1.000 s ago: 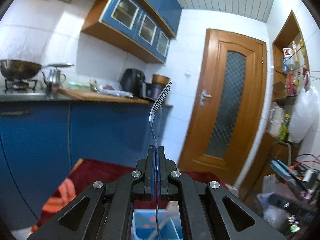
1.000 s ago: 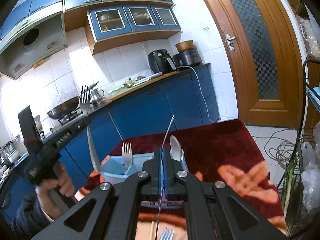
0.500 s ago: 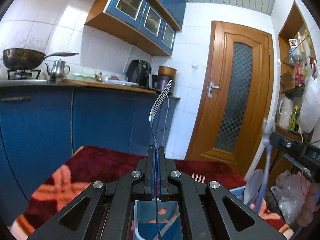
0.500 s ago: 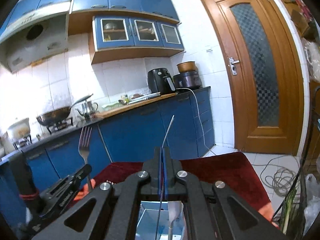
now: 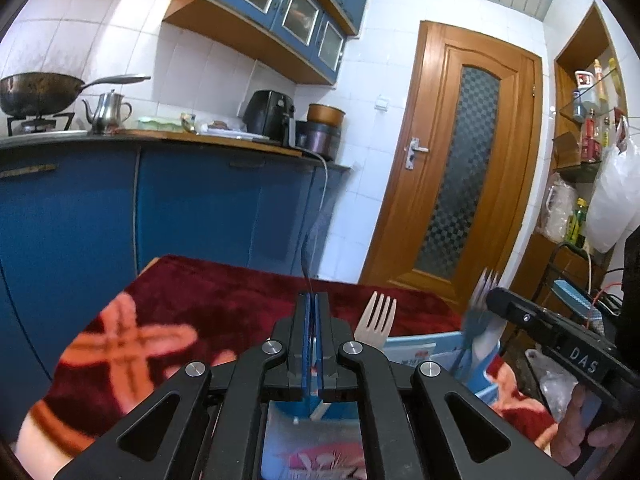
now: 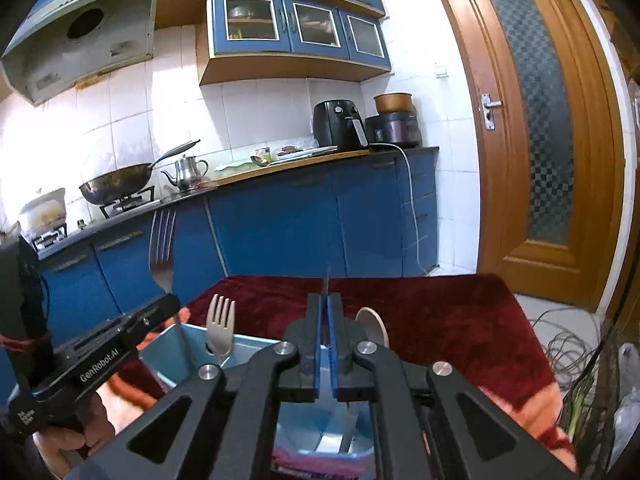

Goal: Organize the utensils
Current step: 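Carry both forks over the caddy and drop them in, opening both tools, then withdraw both tools from the caddy toward the remaining utensils, then grasp a silver table knife with the left tool while the right tool reaches toward a wooden chopstick, then lift the knife with the left tool while the right tool lifts the wooden chopstick over the caddy, then lower knife and chopstick into the caddy and open both tools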

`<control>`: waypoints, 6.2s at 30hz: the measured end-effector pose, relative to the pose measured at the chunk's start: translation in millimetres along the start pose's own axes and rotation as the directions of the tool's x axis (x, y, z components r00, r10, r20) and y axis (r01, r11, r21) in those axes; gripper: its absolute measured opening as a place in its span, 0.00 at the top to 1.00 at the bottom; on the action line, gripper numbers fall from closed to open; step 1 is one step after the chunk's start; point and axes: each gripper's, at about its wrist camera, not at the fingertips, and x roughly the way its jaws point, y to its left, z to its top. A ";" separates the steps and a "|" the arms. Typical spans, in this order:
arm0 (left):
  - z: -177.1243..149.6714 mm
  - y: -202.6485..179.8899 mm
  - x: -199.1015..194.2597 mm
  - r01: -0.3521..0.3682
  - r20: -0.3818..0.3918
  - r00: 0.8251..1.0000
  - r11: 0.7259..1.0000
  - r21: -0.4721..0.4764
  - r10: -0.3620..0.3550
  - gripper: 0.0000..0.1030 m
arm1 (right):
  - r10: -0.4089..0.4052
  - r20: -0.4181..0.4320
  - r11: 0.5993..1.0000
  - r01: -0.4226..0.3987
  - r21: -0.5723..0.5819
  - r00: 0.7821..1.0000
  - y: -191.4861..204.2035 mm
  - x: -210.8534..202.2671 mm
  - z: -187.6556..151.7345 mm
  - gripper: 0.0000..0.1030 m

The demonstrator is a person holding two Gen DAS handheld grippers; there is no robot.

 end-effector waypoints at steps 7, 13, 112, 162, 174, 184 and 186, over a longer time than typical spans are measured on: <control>1.3 2.5 -17.3 0.009 -0.026 1.000 1.000 0.003 -0.009 0.82 | 0.015 -0.002 0.999 -0.014 0.047 1.000 -0.2 -21.5 0.5 0.78; 7.4 4.0 -38.6 0.033 -0.068 0.997 0.999 0.014 -0.032 0.77 | 0.024 -0.039 0.997 -0.021 0.078 0.999 -0.2 -41.1 -5.3 0.75; -4.2 -14.1 -74.7 0.211 -0.275 0.934 0.974 -0.086 -0.227 0.98 | 0.099 -0.179 0.976 -0.060 0.209 0.979 -12.0 -110.0 -61.6 0.94; 63.6 0.4 -51.5 0.032 0.214 0.976 0.999 0.003 -0.031 0.99 | 0.127 -0.072 0.965 -0.106 0.239 0.989 -20.5 -78.2 -31.1 0.94; 37.6 5.1 -28.4 0.022 0.223 0.975 1.000 -0.006 -0.020 0.99 | 0.107 0.111 0.972 -0.128 0.199 0.988 -19.2 -18.9 18.1 0.94; 21.2 6.5 -21.3 0.039 0.187 0.982 0.999 0.003 -0.038 0.99 | 0.058 0.187 0.992 -0.078 0.098 0.981 -9.0 22.9 18.2 0.93; 21.2 6.7 -21.5 0.040 0.185 0.982 0.999 0.003 -0.040 0.99 | 0.048 0.181 0.995 -0.064 0.078 0.982 -8.0 26.1 13.0 0.93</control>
